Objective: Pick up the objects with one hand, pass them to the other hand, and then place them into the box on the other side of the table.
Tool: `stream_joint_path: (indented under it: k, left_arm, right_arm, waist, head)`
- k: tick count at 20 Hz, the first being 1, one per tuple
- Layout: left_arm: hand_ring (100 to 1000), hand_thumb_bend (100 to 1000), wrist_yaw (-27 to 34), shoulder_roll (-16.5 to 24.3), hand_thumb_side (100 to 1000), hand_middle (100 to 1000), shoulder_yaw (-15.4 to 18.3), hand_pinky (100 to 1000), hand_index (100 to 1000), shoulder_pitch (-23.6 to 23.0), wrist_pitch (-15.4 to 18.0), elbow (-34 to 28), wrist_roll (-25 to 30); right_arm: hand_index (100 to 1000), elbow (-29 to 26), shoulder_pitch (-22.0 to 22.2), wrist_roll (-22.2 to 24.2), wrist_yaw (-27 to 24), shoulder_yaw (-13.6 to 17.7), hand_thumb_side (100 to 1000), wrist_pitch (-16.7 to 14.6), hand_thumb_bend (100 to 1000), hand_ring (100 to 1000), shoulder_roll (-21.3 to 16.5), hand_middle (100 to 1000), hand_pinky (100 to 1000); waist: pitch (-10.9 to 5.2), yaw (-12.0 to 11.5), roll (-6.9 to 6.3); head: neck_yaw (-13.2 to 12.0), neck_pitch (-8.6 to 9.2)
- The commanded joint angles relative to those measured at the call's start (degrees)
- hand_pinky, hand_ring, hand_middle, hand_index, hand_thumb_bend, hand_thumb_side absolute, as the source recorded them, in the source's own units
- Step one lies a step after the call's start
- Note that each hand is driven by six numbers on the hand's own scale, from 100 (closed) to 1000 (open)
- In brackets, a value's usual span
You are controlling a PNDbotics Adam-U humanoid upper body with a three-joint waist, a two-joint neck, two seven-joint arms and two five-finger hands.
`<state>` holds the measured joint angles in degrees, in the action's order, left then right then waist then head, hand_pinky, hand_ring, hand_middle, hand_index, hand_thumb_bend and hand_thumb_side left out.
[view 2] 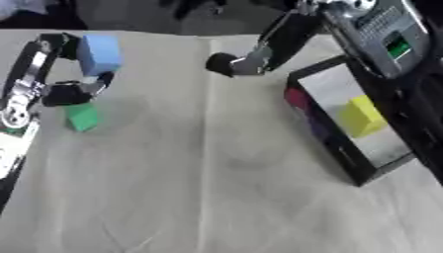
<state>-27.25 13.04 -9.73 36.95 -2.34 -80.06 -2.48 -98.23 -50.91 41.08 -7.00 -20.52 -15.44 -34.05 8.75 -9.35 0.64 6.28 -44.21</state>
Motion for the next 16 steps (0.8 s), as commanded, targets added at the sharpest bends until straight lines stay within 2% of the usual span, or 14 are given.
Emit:
stream_joint_path:
  k: [1, 8, 11, 12, 15, 16]
  left_arm:
    - [585, 100, -0.09, -0.81, 100, 465, -0.34, 729, 486, 0.35, -0.49, -1.27, -0.96]
    - [571, 100, -0.94, -3.95, 100, 452, -1.0, 722, 477, -0.72, -0.83, -0.82, -2.74]
    - [569, 100, -1.27, -4.67, 100, 448, -1.36, 721, 473, -0.98, -0.65, -1.17, -2.48]
    - [570, 100, -1.71, -4.8, 100, 449, -1.54, 721, 473, -0.99, -0.46, -1.32, -2.38]
    - [572, 100, -3.3, -5.28, 100, 450, -1.97, 722, 474, -1.13, -0.04, -1.67, -2.22]
    - [574, 100, -3.8, -5.46, 100, 451, -2.1, 722, 475, -1.18, 0.09, -1.87, -2.2]
  right_arm:
    - [975, 0.6, -1.13, 0.77, 2.26, -0.37, 240, -1.41, 276, 849, 0.12, 883, 917]
    - [960, 2.34, -1.18, 0.87, 5.47, -1.95, 193, -1.91, 293, 844, 2.99, 866, 915]
    - [947, 3.21, -1.5, -0.79, 7.08, -2.45, 163, -0.72, 238, 835, 4.08, 855, 912]
    - [936, 3.49, -1.63, -1.6, 7.56, -2.58, 129, 0.03, 219, 829, 4.43, 847, 909]
    - [925, 3.88, -2.0, -3.95, 8.9, -3.2, 106, 1.78, 214, 825, 5.29, 841, 907]
    - [920, 3.98, -2.25, -4.35, 9.37, -3.46, 100, 1.82, 238, 827, 5.53, 840, 904]
  waist:
    - [-1.76, -0.11, 0.25]
    - [-1.6, -0.23, 0.08]
    - [-1.65, -0.29, 0.04]
    - [-1.64, -0.32, 0.02]
    - [-1.62, -0.51, -0.07]
    - [-1.6, -0.58, -0.12]
  head:
    - [0.31, 0.1]
    - [1.44, 0.1]
    - [2.3, 0.1]
    - [2.69, 0.1]
    - [3.14, 0.1]
    - [3.1, 0.1]
